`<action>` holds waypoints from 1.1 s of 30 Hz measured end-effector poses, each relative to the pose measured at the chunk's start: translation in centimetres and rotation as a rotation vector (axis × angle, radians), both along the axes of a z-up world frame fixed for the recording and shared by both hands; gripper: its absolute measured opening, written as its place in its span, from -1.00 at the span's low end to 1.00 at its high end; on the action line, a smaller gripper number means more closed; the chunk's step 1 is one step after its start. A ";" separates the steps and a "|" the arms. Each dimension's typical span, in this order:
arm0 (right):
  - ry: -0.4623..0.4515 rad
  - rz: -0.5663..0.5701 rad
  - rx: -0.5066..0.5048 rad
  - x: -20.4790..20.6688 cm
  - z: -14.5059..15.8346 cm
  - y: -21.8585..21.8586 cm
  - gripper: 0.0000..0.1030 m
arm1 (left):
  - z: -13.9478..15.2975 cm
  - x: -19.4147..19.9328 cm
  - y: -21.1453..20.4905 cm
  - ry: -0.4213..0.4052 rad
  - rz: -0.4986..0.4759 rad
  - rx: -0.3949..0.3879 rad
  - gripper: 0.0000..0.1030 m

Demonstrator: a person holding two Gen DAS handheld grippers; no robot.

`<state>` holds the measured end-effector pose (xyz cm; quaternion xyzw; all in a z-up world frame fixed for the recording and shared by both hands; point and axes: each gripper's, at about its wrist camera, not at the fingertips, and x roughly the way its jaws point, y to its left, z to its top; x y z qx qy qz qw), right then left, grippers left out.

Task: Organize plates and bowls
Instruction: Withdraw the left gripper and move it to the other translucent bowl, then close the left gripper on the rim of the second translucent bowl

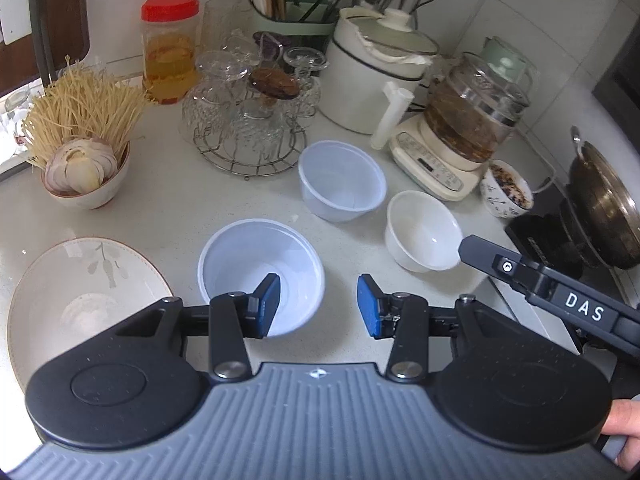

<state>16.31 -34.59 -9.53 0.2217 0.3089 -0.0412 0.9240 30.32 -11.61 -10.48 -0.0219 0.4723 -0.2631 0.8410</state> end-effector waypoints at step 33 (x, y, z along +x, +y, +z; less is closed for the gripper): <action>0.083 0.102 0.017 12.5 -3.9 -8.3 0.05 | -6.9 11.8 -3.7 0.102 0.248 0.001 -0.06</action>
